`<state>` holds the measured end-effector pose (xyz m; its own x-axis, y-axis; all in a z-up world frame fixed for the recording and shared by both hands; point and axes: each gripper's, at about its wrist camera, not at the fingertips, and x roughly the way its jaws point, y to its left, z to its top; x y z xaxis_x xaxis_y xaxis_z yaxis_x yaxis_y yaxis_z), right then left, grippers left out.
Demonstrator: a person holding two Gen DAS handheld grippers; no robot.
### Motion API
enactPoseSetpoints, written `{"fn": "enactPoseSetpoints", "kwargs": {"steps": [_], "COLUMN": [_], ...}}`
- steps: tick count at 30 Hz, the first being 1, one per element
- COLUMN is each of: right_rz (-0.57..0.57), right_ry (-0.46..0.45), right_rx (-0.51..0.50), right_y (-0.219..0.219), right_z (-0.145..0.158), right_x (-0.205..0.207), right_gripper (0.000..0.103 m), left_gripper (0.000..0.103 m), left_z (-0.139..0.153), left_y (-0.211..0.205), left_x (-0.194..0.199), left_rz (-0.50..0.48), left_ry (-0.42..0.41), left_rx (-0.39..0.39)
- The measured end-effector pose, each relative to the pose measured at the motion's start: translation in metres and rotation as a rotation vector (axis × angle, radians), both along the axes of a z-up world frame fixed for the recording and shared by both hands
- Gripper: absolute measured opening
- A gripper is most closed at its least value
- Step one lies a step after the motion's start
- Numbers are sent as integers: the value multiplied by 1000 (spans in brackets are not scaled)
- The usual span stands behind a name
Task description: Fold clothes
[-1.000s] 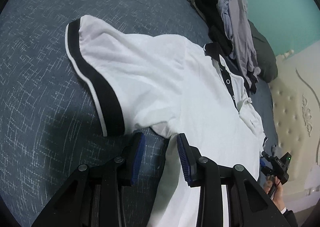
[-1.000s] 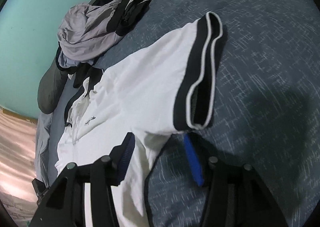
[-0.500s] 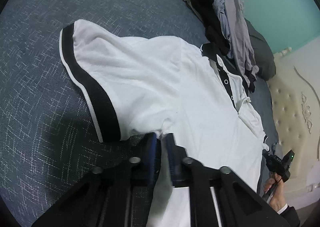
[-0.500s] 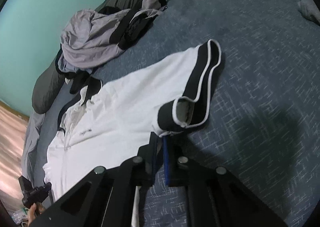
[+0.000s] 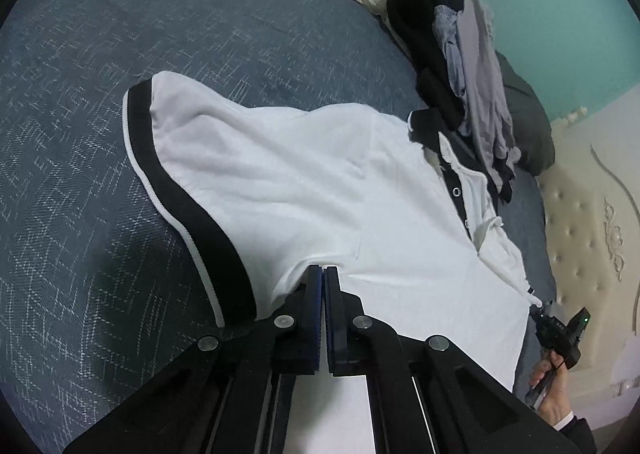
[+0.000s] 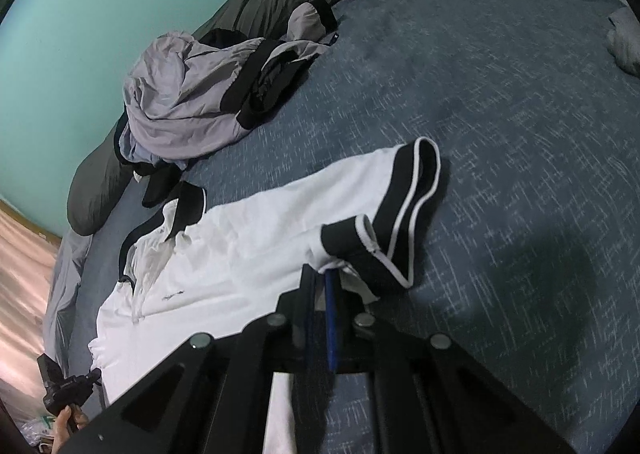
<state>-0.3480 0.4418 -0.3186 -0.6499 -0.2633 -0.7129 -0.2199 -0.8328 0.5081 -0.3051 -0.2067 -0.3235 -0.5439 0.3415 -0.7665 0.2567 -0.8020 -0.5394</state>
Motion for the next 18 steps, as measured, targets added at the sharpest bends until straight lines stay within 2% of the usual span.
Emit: {"fn": "enactPoseSetpoints", "kwargs": {"steps": [8,18], "right_rz": [1,20], "right_ry": [-56,-73], "right_rx": [8,12], "right_y": [1,0], "right_z": [-19,-25], "right_x": [-1,-9], "right_gripper": [4,4], "left_gripper": [1,1], "left_z": [-8,-8], "left_y": [-8,-4], "left_x": [1,-2], "left_rz": [6,-13], "left_ry": [-17,-33], "left_rx": [17,-14]}}
